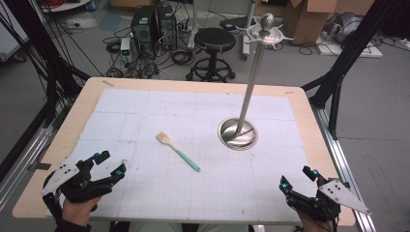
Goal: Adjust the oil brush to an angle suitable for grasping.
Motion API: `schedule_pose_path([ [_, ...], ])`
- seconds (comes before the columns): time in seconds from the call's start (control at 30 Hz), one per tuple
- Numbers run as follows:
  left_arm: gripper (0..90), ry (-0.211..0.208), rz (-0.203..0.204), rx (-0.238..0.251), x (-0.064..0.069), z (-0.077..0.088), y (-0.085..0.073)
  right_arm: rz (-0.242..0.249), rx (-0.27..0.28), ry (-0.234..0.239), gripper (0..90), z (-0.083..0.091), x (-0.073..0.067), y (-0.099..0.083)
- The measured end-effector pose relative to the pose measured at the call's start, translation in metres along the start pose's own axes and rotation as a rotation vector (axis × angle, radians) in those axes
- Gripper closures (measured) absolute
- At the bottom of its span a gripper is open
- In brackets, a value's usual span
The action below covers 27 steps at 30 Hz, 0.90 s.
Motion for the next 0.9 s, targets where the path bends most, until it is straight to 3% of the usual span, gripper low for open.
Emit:
schedule_pose_path([
  [0.47,20.0,0.01,0.029,-0.005,-0.001,-0.007,-0.001,-0.003,-0.009,0.005,15.8,0.003,0.0,-0.003],
  [0.53,21.5,-0.015,0.035,-0.026,0.003,-0.009,-0.002,0.004,-0.011,0.013,15.9,0.004,-0.003,-0.001],
  [0.7,57.1,-0.149,0.019,-0.086,0.016,-0.017,-0.005,0.012,-0.011,0.014,15.9,0.004,-0.006,0.0],
  [0.77,76.1,-0.157,0.008,-0.104,0.018,-0.02,-0.005,0.013,-0.012,0.012,15.9,0.004,-0.006,-0.001],
  [0.8,83.5,-0.161,-0.032,-0.134,0.024,-0.029,-0.006,0.004,-0.014,0.009,15.9,0.003,-0.004,-0.002],
  [0.9,89.5,-0.152,-0.068,-0.148,0.029,-0.038,-0.008,0.005,-0.019,0.005,15.9,0.002,-0.002,-0.003],
])
Point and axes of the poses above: each handheld gripper's, and its own axes: z roughly backward along the jaws, y roughly out of its top, x roughly to its right, the point moved 4 cm from there along -z, roughly forward along the jaws, and after that the axes turned 9 degrees about z, right-handed, at the moved point
